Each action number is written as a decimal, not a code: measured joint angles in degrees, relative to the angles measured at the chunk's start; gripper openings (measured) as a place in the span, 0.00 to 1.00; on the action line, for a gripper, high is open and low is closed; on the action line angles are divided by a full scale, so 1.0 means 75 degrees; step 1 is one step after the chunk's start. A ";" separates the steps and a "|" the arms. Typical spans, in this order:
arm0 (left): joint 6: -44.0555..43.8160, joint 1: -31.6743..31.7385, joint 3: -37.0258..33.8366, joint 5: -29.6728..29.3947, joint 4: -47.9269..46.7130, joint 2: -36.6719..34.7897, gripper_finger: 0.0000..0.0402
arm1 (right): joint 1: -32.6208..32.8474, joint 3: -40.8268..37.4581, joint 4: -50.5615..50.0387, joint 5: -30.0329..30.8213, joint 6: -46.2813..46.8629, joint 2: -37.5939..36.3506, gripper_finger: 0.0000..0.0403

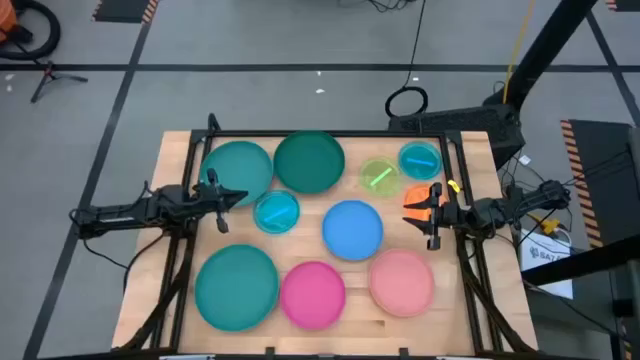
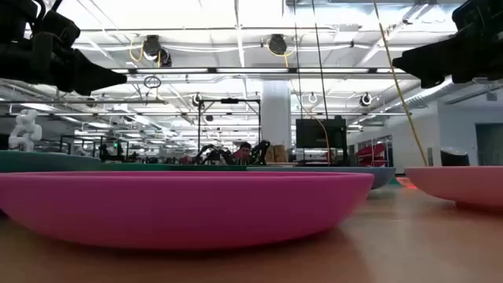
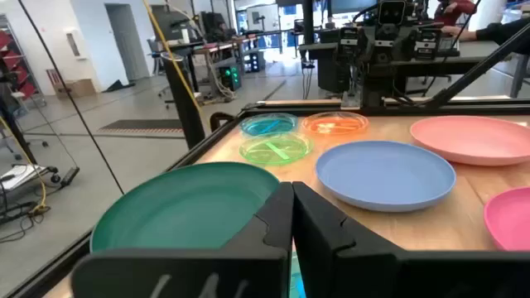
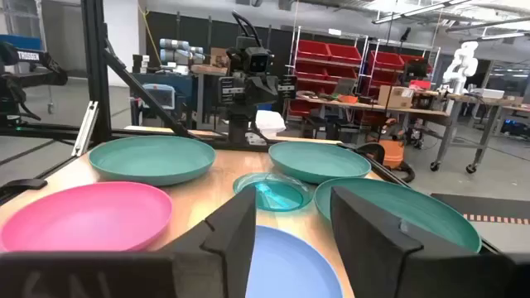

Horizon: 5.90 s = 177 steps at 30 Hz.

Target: Stack plastic plates

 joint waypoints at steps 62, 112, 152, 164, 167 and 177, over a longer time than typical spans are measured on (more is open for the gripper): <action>0.0000 0.0000 0.0000 0.0000 -0.0001 0.0000 0.02 | 0.0003 0.0000 0.0000 -0.0002 0.0000 0.0000 0.37; -0.2827 -0.0753 0.0003 0.0982 0.4593 0.0000 0.02 | -0.0595 0.5139 -0.0822 0.0155 0.2482 0.5684 0.37; -0.2393 -0.0751 0.0530 0.0749 0.4822 0.0000 0.02 | -0.1521 1.2654 -0.1037 -0.3066 0.3176 1.4417 0.37; -0.2141 -0.0751 0.0527 0.0758 0.4728 -0.0003 0.02 | -0.1599 1.4609 -0.1467 -0.3494 0.3084 1.6489 0.37; -0.1960 -0.0751 0.0527 0.0758 0.4708 -0.0002 0.02 | -0.1597 1.4912 -0.1634 -0.3604 0.3312 1.6887 0.37; -0.1768 -0.0751 0.0527 0.0751 0.4694 -0.0001 0.02 | -0.1532 1.5052 -0.3171 -0.3818 0.4709 1.7395 0.37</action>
